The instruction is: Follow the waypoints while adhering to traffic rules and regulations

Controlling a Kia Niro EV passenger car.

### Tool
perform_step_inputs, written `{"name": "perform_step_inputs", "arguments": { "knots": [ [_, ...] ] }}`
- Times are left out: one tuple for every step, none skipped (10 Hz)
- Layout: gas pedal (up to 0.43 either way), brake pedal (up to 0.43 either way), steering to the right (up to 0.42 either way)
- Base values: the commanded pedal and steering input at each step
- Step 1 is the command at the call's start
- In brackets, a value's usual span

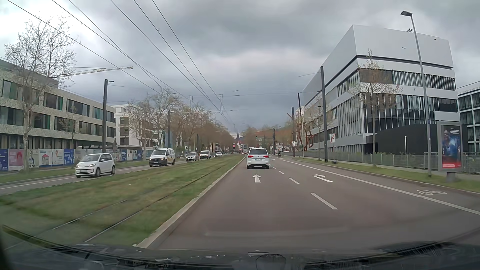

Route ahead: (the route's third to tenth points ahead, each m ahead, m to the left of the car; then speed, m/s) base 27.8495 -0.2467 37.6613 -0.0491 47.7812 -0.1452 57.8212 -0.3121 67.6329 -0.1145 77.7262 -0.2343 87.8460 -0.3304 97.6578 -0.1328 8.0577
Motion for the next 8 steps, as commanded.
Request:
{"name": "perform_step_inputs", "arguments": {
  "knots": [
    [0.177,0.0,0.003],
    [0.177,0.0,0.003],
    [0.177,0.0,0.003],
    [0.177,0.0,0.003],
    [0.177,0.0,0.003],
    [0.177,0.0,0.003],
    [0.177,0.0,0.003],
    [0.177,0.0,0.003]
  ]
}}
